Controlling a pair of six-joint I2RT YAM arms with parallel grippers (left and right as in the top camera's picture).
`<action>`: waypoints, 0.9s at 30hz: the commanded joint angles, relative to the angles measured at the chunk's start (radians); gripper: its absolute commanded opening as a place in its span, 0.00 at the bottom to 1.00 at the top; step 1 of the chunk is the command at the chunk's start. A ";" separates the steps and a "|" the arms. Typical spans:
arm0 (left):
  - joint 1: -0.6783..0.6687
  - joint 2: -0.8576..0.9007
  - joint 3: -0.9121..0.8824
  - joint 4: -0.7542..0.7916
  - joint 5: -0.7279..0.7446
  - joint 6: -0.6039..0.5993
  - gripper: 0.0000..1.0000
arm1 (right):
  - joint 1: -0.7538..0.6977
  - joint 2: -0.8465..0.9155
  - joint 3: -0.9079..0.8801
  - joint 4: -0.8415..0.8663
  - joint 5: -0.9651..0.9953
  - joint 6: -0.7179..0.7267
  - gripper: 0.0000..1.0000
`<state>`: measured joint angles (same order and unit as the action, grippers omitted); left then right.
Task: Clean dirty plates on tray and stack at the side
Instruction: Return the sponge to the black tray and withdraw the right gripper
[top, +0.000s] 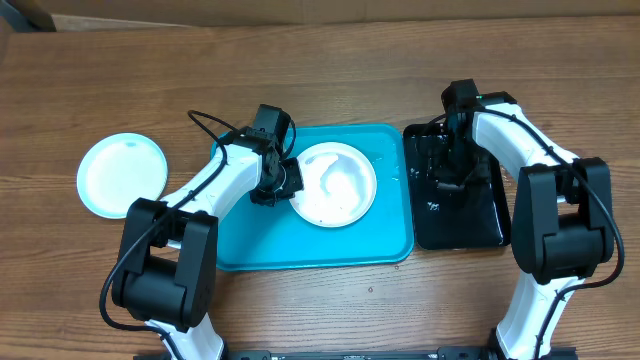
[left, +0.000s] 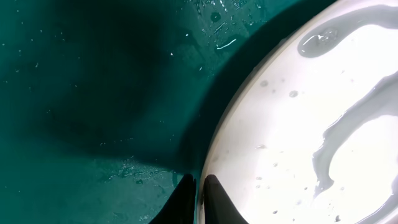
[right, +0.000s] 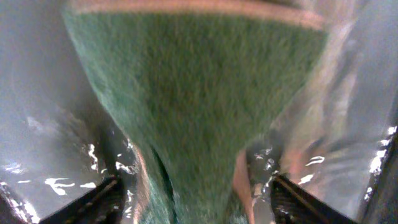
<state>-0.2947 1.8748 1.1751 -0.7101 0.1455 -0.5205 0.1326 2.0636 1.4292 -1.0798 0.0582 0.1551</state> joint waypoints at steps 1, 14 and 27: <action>-0.007 0.016 0.010 0.000 0.005 -0.003 0.12 | 0.001 -0.004 -0.013 -0.021 0.005 0.001 0.59; -0.007 0.016 0.010 -0.016 0.005 -0.003 0.25 | -0.014 -0.004 0.206 -0.146 0.007 -0.001 0.97; -0.039 0.017 0.005 -0.014 -0.020 -0.013 0.22 | -0.199 -0.004 0.253 -0.077 -0.151 0.002 1.00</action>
<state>-0.3214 1.8748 1.1751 -0.7269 0.1432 -0.5236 -0.0208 2.0659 1.6489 -1.1625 -0.0006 0.1535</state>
